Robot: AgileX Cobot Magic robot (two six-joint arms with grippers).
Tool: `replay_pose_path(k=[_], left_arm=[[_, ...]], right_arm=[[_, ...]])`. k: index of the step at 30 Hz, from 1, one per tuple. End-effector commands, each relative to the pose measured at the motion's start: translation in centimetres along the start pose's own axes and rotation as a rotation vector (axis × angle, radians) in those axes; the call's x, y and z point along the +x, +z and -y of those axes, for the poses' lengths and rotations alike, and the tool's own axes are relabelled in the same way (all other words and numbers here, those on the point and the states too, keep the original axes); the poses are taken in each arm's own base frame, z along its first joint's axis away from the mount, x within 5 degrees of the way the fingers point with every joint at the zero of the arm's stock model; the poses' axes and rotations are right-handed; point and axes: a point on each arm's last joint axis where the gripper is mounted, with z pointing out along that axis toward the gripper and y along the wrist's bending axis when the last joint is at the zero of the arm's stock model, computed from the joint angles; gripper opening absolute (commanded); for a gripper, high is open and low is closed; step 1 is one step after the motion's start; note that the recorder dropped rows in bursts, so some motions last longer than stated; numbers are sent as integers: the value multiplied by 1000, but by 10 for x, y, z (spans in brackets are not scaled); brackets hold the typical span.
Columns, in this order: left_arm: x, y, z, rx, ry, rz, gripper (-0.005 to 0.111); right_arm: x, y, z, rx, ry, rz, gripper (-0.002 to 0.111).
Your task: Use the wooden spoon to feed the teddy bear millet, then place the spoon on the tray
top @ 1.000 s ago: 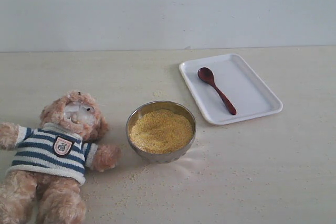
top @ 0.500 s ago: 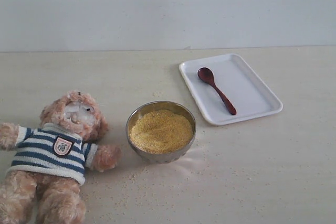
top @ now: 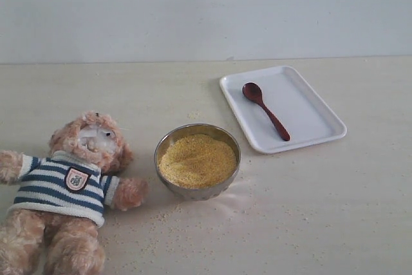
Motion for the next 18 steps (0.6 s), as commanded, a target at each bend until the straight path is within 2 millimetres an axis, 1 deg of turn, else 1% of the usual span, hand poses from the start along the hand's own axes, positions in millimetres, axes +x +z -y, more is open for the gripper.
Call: replay_pose_path(k=[1,8,12,18], left_arm=[[-3,0,-1,-4,-47,40,5],[-2,0,2,40,-46,30,5],[3,0,4,77,-47,-22,5],[25,-4,6,109,-34,-277,5]], right_arm=[[-1,0,0,4,-2,13,0],[-1,0,0,4,-2,13,0],[-1,0,0,4,-2,13,0],[-1,0,0,4,-2,13,0]])
